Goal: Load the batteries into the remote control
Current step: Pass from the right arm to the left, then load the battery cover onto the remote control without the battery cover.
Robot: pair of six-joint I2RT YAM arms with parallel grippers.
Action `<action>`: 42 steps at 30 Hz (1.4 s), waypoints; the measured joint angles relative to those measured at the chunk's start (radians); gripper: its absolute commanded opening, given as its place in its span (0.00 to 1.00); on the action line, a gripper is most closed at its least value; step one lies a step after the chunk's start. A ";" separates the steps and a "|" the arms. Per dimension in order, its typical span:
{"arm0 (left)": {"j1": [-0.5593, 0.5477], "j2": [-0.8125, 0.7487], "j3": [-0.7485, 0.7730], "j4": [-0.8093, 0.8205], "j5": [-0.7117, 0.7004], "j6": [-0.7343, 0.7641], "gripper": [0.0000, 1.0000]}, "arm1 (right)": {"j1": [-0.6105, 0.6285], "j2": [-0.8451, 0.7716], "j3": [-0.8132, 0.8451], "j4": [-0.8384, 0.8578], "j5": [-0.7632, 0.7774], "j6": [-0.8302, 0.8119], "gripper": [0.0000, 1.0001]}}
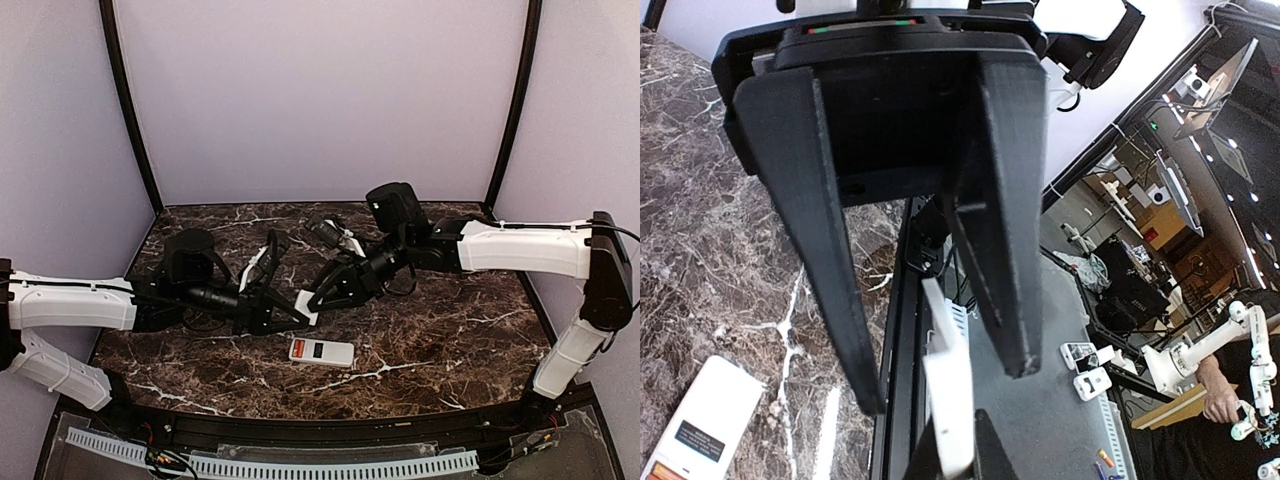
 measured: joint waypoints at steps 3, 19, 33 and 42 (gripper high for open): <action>0.000 0.000 -0.003 0.012 -0.016 -0.002 0.00 | -0.008 0.000 0.000 -0.002 -0.001 0.014 0.45; 0.016 -0.026 -0.033 0.074 -0.075 -0.020 0.00 | -0.045 -0.004 -0.038 0.019 -0.018 0.043 0.07; 0.043 -0.010 -0.093 0.317 0.007 -0.178 0.00 | -0.045 -0.068 -0.110 0.099 -0.064 -0.008 0.37; 0.043 -0.008 -0.093 0.310 0.028 -0.169 0.00 | -0.048 -0.065 -0.101 0.134 -0.067 0.054 0.27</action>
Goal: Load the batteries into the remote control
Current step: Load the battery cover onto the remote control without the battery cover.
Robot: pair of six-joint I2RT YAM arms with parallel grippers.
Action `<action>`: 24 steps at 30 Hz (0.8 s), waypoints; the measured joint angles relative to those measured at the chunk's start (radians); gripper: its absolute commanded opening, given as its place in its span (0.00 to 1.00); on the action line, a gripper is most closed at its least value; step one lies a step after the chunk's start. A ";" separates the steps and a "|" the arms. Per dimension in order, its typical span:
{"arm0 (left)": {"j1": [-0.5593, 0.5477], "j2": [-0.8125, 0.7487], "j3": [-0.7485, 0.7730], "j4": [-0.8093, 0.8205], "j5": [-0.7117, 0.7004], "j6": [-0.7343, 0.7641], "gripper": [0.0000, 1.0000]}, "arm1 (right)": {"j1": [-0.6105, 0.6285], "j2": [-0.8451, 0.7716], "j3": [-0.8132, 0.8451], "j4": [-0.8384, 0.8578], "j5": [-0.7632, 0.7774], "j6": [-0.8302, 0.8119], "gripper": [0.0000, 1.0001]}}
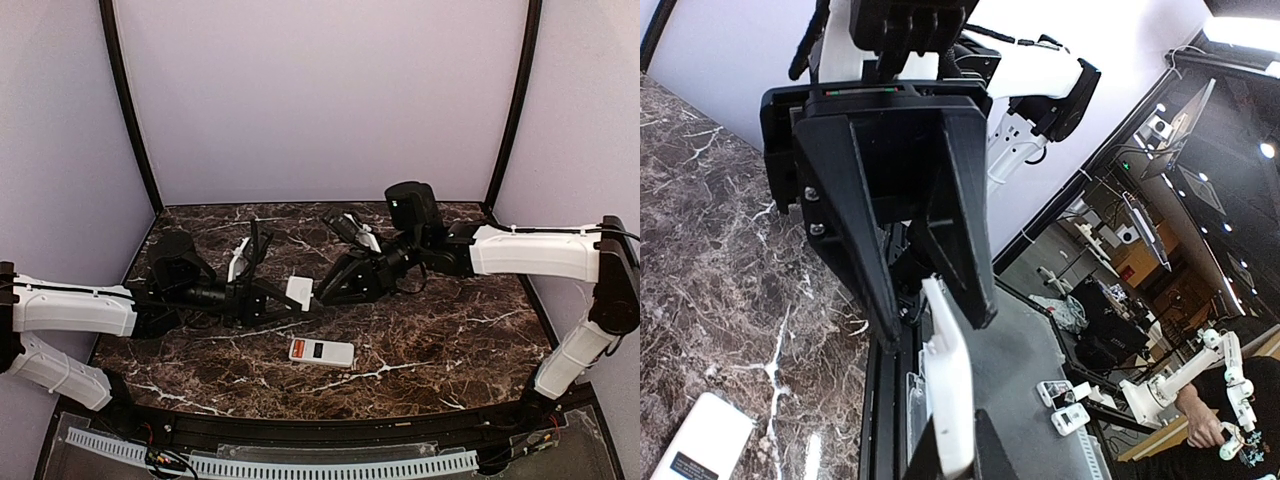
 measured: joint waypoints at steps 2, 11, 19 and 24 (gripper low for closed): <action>0.000 0.000 0.000 -0.007 0.002 0.004 0.00 | 0.000 0.008 0.013 0.012 -0.005 0.019 0.26; 0.000 0.001 0.000 -0.035 0.003 0.019 0.00 | 0.000 0.043 0.034 0.030 -0.006 0.067 0.14; 0.000 0.001 0.000 -0.035 0.006 0.019 0.00 | 0.000 0.048 0.036 0.041 -0.010 0.079 0.09; 0.000 0.001 0.000 -0.035 0.006 0.019 0.00 | 0.001 0.055 0.038 0.045 -0.014 0.082 0.13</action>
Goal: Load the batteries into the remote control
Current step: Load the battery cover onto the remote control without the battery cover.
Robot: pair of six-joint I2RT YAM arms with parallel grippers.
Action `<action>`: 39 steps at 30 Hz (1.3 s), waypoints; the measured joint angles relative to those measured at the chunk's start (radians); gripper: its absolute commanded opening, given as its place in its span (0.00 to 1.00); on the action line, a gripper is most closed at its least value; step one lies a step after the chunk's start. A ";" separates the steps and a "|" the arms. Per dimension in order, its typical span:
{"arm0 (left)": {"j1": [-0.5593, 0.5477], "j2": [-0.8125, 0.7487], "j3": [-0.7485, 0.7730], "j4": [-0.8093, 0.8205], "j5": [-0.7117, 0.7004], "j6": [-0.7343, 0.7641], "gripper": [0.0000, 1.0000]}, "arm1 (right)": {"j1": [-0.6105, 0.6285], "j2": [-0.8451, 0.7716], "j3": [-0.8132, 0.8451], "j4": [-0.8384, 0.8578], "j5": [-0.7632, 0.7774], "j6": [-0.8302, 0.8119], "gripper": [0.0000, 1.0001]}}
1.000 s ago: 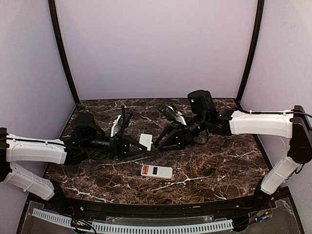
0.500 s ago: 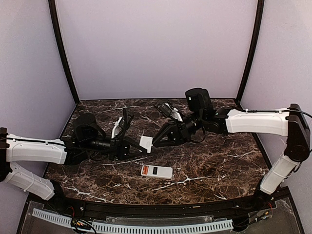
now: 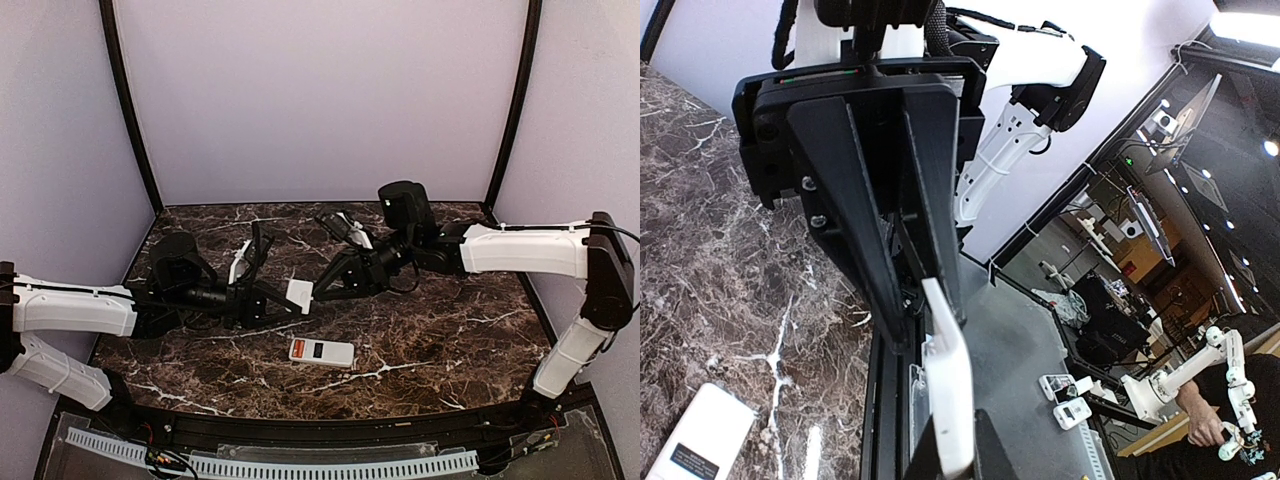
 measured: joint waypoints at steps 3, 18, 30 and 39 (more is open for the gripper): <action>0.000 0.000 0.000 -0.001 -0.001 0.001 0.00 | 0.002 0.004 0.001 0.000 -0.002 0.001 0.11; 0.001 0.000 0.000 0.002 -0.006 -0.004 0.00 | 0.004 0.008 0.003 -0.001 -0.003 -0.021 0.00; 0.002 0.061 -0.029 0.203 0.037 -0.149 0.00 | 0.010 -0.001 0.003 0.001 -0.013 -0.084 0.00; 0.002 0.118 -0.048 0.414 0.049 -0.270 0.00 | 0.017 -0.036 -0.005 0.030 0.005 -0.114 0.01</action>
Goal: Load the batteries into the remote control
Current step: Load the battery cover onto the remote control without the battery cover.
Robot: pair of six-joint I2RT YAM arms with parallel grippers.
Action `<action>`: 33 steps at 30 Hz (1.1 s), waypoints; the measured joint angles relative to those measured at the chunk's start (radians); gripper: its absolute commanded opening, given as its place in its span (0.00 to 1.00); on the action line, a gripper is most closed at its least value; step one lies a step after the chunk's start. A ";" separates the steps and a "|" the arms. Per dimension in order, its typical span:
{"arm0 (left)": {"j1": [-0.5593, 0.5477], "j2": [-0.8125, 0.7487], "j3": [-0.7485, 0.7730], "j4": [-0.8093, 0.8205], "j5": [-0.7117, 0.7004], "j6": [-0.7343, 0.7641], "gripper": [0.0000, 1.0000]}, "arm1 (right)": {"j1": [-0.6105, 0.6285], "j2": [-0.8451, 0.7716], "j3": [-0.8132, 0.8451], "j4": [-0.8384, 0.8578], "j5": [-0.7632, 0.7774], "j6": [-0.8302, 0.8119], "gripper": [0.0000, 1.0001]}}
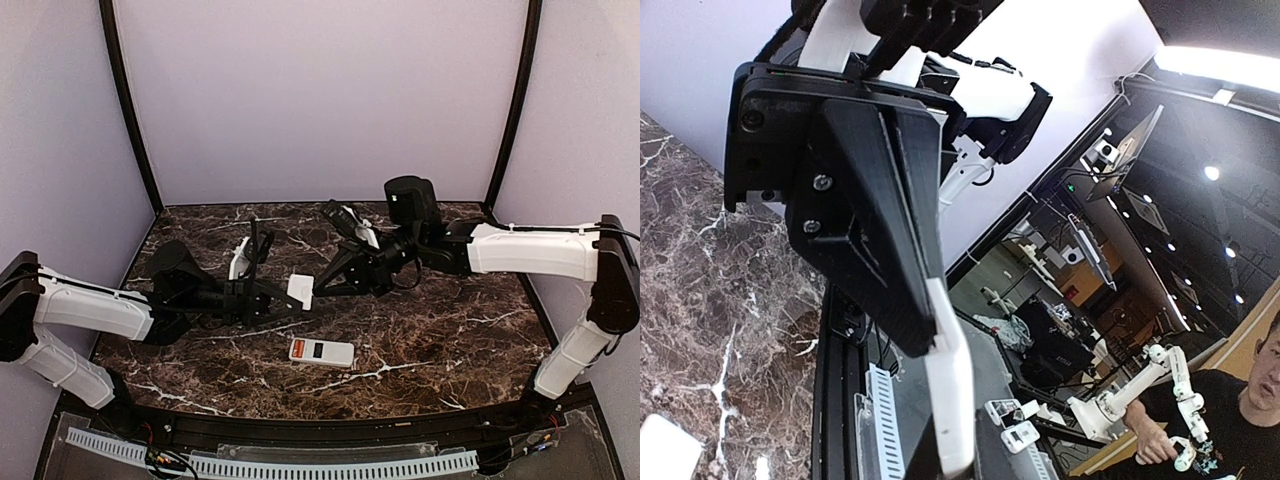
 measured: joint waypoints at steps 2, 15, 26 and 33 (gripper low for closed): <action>0.000 0.010 -0.001 0.030 0.000 -0.020 0.00 | 0.001 -0.009 -0.006 0.007 0.009 -0.008 0.13; 0.027 -0.015 -0.032 -0.006 -0.039 -0.025 0.00 | -0.068 -0.130 -0.163 -0.037 0.132 -0.078 0.55; 0.039 -0.033 -0.035 -0.455 -0.129 0.153 0.00 | -0.065 -0.119 -0.240 -0.175 0.443 -0.236 0.60; 0.040 0.082 -0.038 -0.580 -0.173 0.172 0.00 | -0.014 -0.031 -0.299 -0.186 0.636 -0.298 0.73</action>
